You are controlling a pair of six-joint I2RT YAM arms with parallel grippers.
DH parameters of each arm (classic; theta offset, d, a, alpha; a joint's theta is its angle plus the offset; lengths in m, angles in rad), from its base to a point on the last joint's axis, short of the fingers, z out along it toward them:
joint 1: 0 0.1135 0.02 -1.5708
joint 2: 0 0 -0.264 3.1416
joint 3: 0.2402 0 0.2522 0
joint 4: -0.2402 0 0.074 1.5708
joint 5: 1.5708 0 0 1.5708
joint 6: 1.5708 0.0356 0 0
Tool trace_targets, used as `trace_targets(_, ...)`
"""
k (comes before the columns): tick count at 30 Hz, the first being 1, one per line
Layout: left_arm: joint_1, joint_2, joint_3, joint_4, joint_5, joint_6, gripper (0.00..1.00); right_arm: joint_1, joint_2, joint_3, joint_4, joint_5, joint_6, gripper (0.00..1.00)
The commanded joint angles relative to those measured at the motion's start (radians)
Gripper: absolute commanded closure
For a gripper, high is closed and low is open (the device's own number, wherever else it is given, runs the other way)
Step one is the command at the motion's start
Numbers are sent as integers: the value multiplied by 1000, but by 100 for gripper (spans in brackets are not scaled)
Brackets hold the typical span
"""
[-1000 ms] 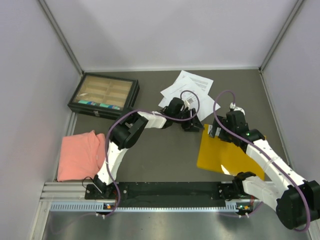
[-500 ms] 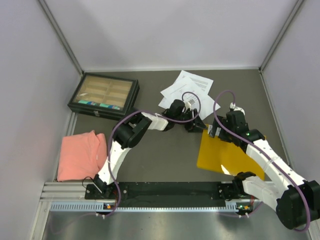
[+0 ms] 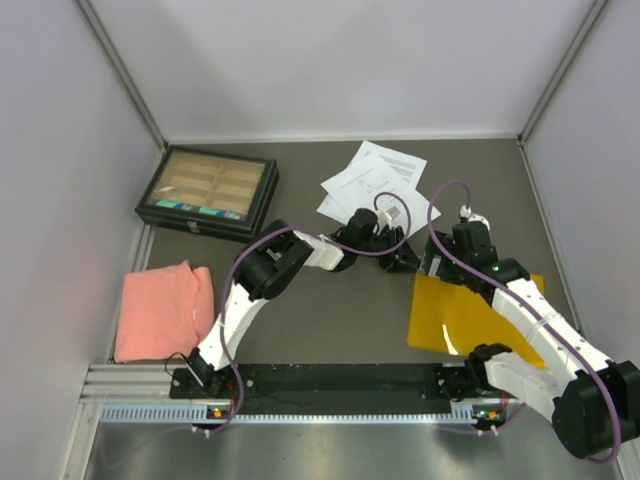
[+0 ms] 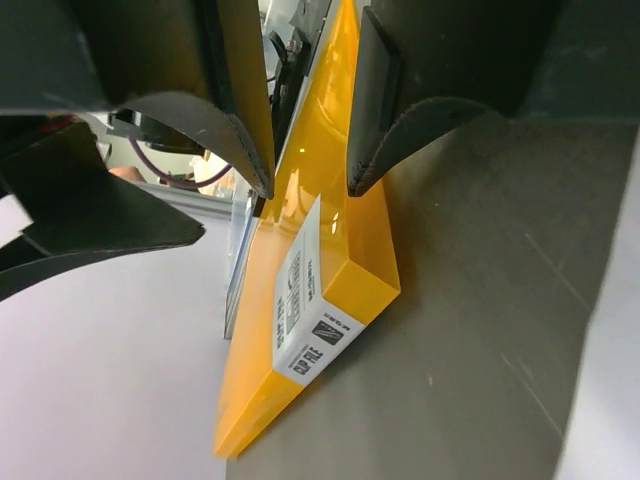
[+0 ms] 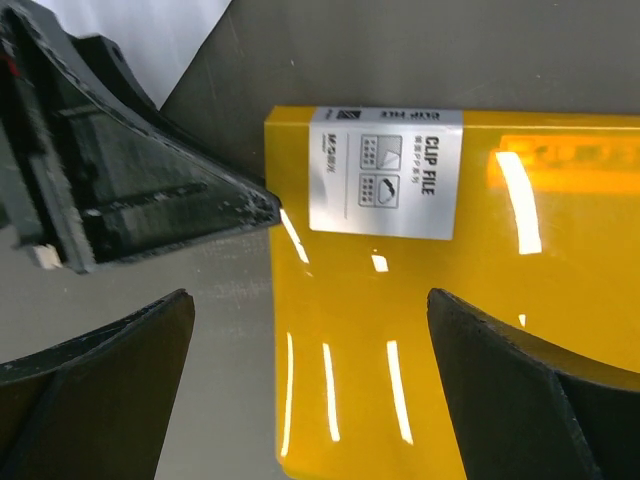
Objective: Put the files into the folder
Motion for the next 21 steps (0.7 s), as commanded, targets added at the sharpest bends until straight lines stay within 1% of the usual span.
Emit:
trace_targets(1,-39,28,-26,143,8,-55,61,-9,-18,27,-4,11,41,1)
trace_targets(6,-57,40,-46,221,-7,-110,66,-7,-34,37,-29,34,59,1)
trace_targets(7,-60,38,-51,237,-12,-128,71,-9,-37,41,-32,34,58,1)
trace_targets(9,-65,37,-61,267,-35,-138,76,-9,-40,43,-36,36,55,1)
trace_targets(10,-65,35,-64,272,-42,-138,85,-9,-44,43,-41,36,56,1)
trace_targets(13,-65,18,-104,330,-75,-161,100,-9,-52,46,-53,34,61,1)
trace_targets(15,-51,-3,-153,398,-87,-206,100,-9,-61,47,-62,42,55,1)
trace_targets(17,-28,-31,-215,419,-82,-223,100,-9,-48,53,-70,31,36,1)
trace_targets(18,-20,-81,-248,424,-88,-227,100,-9,-35,60,-79,10,11,1)
trace_targets(19,-13,-115,-334,430,-120,-230,100,-7,-20,73,-89,-1,-3,1)
trace_targets(20,3,-148,-382,441,-136,-236,100,-4,-2,83,-114,-9,-11,1)
trace_targets(21,12,-219,-425,452,-150,-249,100,5,4,87,-118,-15,-13,1)
